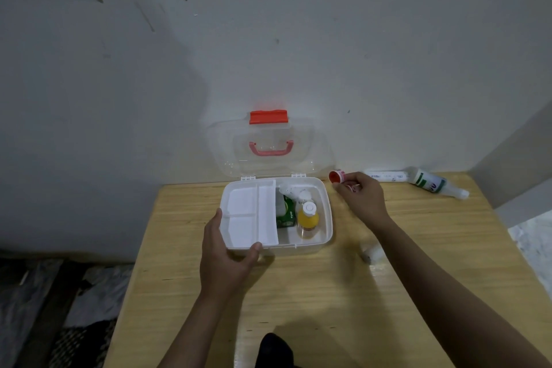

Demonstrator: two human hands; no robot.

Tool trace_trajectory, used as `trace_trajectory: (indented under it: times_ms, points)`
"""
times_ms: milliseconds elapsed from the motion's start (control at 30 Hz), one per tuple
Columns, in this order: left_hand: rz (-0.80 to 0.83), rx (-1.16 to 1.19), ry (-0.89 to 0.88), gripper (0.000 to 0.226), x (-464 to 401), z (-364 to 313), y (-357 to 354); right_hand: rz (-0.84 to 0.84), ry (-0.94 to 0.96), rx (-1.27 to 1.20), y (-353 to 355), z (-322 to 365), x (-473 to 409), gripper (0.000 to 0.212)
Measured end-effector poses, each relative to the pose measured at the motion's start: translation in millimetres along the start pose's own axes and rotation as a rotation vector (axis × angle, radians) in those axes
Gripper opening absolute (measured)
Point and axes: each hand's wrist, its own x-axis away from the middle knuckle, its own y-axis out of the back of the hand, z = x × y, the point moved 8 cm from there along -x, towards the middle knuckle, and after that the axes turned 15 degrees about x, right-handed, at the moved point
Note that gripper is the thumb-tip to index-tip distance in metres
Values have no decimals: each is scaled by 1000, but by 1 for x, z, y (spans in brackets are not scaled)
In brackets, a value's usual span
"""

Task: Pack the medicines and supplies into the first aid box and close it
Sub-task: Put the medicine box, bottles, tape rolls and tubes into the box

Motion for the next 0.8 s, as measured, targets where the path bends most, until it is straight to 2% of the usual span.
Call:
trace_trajectory:
  times_ms: [200,333,533,667,800]
  points:
    - [6,3,4,101,1,-1,0,75,114,-227,24,56,26,15]
    - [12,-1,3,99,2,-2,0,212,202,-271,13,108,44,19]
    - [17,-12,10,95,1,-1,0,422,278,-39,-48,159,61,21]
    - [12,-8,21,95,2,-1,1,516,300,244,-87,171,64,17]
    - [5,-10,22,96,2,1,1,607,319,407,-118,171,62,15]
